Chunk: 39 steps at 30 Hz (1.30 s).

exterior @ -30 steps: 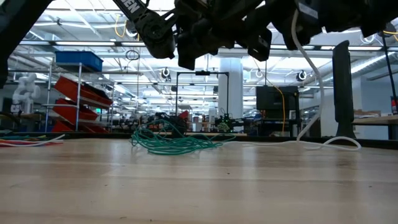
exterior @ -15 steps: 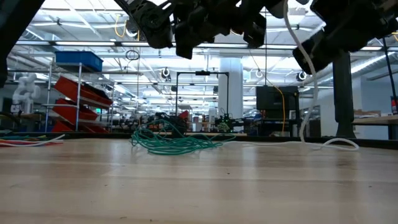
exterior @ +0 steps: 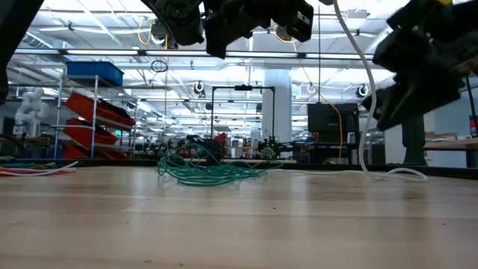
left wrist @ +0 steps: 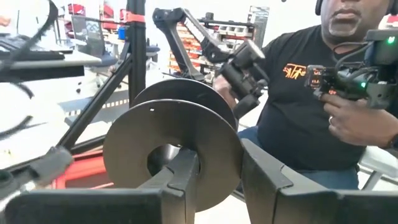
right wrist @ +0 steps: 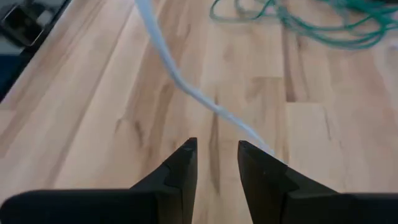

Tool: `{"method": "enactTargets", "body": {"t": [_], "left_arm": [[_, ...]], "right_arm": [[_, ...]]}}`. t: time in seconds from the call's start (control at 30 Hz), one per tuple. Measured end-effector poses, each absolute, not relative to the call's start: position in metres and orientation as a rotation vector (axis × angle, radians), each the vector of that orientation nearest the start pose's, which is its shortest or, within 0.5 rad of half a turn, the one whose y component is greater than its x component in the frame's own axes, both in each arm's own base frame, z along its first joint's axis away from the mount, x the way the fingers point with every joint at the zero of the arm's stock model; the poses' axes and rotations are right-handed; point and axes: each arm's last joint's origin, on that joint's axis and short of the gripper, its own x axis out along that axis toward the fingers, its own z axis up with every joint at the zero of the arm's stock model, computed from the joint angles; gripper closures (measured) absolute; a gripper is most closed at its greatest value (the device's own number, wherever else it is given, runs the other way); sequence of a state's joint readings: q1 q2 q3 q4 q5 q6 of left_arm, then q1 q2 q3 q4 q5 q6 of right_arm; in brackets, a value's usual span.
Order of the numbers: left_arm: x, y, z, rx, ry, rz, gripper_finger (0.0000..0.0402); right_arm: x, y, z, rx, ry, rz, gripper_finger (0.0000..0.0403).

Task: Coil cords
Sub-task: Coil the white wire onto the spool

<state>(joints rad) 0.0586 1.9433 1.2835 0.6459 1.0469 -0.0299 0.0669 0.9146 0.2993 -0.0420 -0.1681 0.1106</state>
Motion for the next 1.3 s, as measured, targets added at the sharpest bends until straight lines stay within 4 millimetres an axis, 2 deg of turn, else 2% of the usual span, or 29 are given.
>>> {"method": "enactTargets", "body": {"t": [0.13,0.33,0.67,1.03,1.17,1.3], "left_arm": [[0.429,0.0,0.248,-0.032,0.024,-0.985,0.0307],[0.428,0.0,0.25,-0.023,0.014,-0.958,0.0307],[0.429,0.001,0.253,-0.005,-0.014,-0.933,0.0307],[0.429,0.001,0.255,-0.004,-0.021,-0.915,0.0307],[0.429,0.002,0.252,-0.028,0.008,-0.907,0.0307],[0.429,0.005,0.251,-0.039,0.024,-0.898,0.0307]], "right_arm": [[0.162,0.013,0.142,0.124,0.601,0.111,0.0303],[0.159,0.013,0.129,0.095,0.593,0.1,0.0303],[0.173,0.011,0.117,0.024,0.583,0.049,0.0303],[0.185,0.012,0.105,0.024,0.564,0.053,0.0304],[0.185,0.012,0.105,0.027,0.563,0.053,0.0327],[0.184,0.012,0.105,0.027,0.571,0.052,0.0371]]}}
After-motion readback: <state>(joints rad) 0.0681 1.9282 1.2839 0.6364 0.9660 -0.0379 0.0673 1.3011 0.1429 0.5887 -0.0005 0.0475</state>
